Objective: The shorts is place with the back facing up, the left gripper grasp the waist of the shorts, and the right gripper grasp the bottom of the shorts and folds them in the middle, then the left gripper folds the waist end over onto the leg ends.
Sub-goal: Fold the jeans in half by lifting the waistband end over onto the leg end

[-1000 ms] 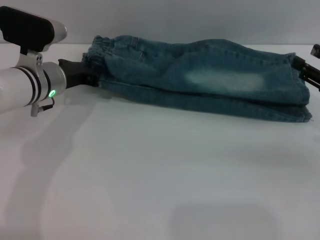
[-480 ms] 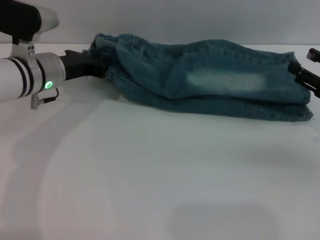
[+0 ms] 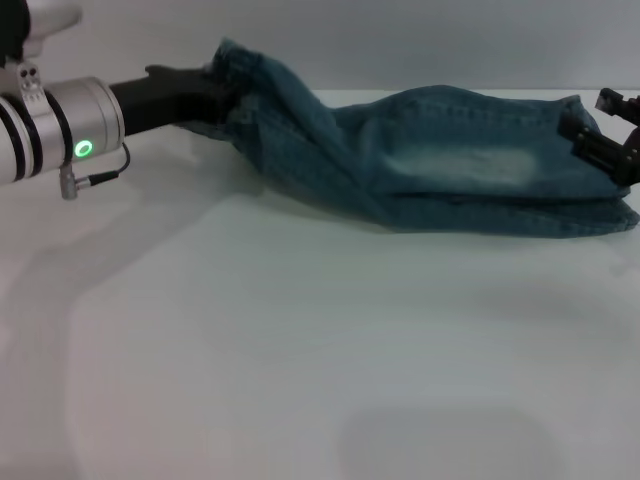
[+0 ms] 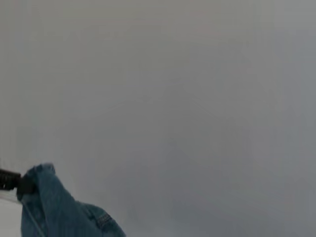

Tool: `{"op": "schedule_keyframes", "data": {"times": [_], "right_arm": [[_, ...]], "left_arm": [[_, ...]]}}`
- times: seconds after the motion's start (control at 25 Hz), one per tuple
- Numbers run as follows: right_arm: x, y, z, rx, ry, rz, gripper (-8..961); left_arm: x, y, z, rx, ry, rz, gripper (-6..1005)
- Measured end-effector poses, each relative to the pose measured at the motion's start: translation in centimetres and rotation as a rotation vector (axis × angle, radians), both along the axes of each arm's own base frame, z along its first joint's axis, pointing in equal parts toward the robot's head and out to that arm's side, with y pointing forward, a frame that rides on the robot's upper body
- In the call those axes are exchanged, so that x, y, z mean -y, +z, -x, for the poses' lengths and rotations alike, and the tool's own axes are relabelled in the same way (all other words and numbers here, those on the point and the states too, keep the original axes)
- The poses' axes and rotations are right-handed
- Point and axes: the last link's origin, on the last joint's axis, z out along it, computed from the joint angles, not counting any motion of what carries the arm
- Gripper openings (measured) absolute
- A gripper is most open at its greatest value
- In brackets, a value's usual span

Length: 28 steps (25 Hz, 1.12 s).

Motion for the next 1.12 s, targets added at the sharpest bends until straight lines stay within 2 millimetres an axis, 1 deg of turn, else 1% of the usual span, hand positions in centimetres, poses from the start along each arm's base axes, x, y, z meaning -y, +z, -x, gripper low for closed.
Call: {"op": "schedule_keyframes", "data": {"times": [0.08, 0.16, 0.2, 0.28, 0.36, 0.4, 0.44, 0.6, 0.68, 0.8, 0.92, 1.12], "right_arm": [[-0.1, -0.1, 0.1, 0.008, 0.008, 0.000, 629], [-0.1, -0.4, 0.2, 0.016, 0.016, 0.001, 629], [-0.2, -0.6, 0.2, 0.018, 0.018, 0.002, 629], [-0.5, -0.9, 0.3, 0.027, 0.022, 0.002, 628], [-0.8, -0.9, 0.4, 0.043, 0.023, -0.010, 628], [-0.8, -0.9, 0.4, 0.043, 0.023, -0.010, 628], [-0.9, -1.0, 0.4, 0.052, 0.022, -0.018, 628], [-2.1, -1.6, 0.6, 0.082, 0.010, -0.037, 630], [-2.8, -2.0, 0.9, 0.102, 0.006, -0.040, 631], [-4.0, -2.9, 1.6, 0.125, 0.001, -0.035, 631], [-4.9, -4.2, 2.6, 0.138, 0.005, -0.002, 631], [-5.6, -6.3, 4.3, 0.168, 0.045, 0.062, 630]], "left_arm": [[0.0, 0.7, -0.9, 0.066, -0.048, -0.007, 135], [0.0, 0.7, -1.0, 0.067, -0.057, -0.010, 133], [0.0, 1.0, -1.7, 0.109, -0.083, -0.013, 133], [0.1, 1.1, -2.4, 0.140, -0.111, -0.006, 132], [0.1, 1.1, -2.4, 0.140, -0.111, -0.006, 131], [0.3, 1.1, -3.0, 0.172, -0.138, 0.011, 131], [0.4, 1.1, -3.3, 0.186, -0.149, 0.020, 130], [0.6, 1.1, -3.5, 0.201, -0.162, 0.032, 130], [1.0, 1.3, -4.4, 0.248, -0.202, 0.054, 130], [1.1, 1.4, -4.7, 0.266, -0.219, 0.057, 130], [1.1, 1.8, -5.5, 0.292, -0.249, 0.056, 131], [0.9, 1.8, -6.4, 0.300, -0.276, 0.063, 131]]}}
